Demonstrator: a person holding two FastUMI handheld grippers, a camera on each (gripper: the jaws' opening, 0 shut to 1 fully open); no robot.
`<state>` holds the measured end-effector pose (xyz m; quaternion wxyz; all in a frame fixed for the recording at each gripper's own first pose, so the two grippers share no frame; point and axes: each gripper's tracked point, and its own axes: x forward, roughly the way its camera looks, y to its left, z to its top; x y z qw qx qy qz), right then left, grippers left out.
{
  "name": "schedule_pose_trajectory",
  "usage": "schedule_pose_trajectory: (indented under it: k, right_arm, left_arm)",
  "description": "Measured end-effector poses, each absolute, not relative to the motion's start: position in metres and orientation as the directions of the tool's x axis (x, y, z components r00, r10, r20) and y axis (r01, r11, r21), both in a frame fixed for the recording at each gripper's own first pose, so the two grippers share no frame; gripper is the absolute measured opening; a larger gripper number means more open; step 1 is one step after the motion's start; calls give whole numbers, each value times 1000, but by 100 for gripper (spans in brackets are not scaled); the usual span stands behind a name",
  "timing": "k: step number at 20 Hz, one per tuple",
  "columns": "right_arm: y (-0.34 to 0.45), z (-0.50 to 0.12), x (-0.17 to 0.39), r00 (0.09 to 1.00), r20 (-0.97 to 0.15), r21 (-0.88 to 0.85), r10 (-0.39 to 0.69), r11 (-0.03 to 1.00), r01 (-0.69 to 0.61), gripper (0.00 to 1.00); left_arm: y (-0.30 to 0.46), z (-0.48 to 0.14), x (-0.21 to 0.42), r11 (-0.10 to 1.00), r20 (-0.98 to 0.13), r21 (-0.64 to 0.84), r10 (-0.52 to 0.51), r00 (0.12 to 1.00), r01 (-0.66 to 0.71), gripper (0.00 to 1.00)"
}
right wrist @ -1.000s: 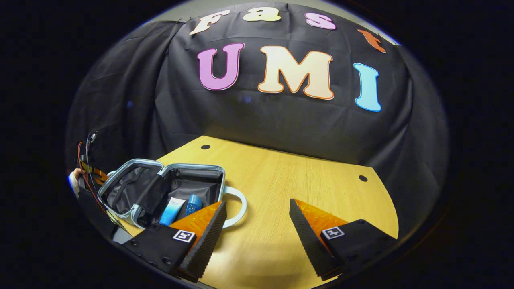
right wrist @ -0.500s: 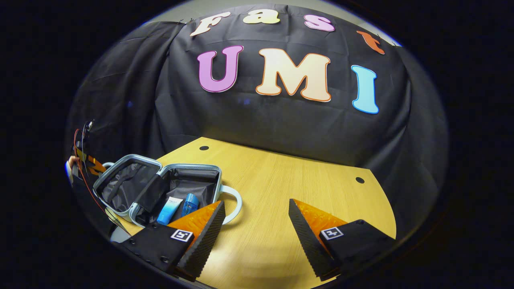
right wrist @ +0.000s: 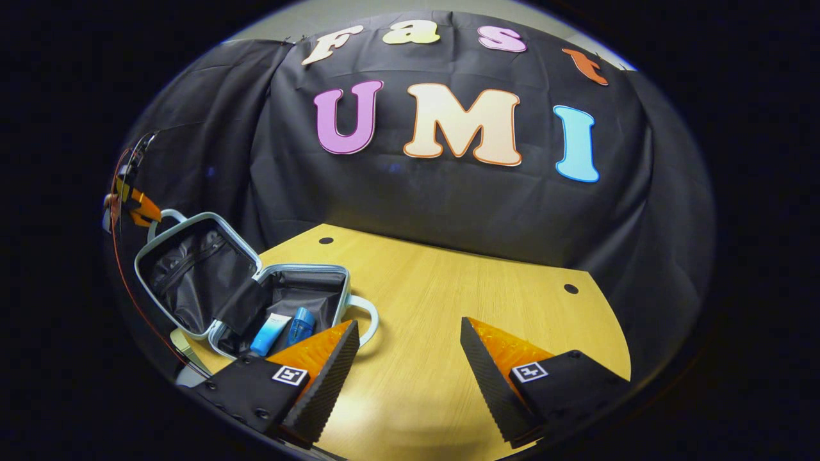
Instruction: First open the suitcase, pack the skin care products into it, and then close the suitcase.
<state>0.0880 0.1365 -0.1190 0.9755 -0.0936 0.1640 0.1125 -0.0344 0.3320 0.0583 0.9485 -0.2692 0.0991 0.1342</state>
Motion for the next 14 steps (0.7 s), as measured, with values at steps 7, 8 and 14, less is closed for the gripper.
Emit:
schedule_pose_trajectory:
  k: [7,8,14]
  right_arm:
    - [104,-115,71,927,-327,-123,186,964,-237,100]
    - [99,-114,69,928,-324,-120,184,965,-233,100]
    - [62,-91,66,944,-294,-85,151,979,-183,100]
  left_arm:
    - [212,108,-14,904,-189,-395,94,977,-163,7]
    - [196,111,-8,914,-188,-380,75,979,-143,7]
    - [89,106,37,936,-199,-353,-88,976,12,7]
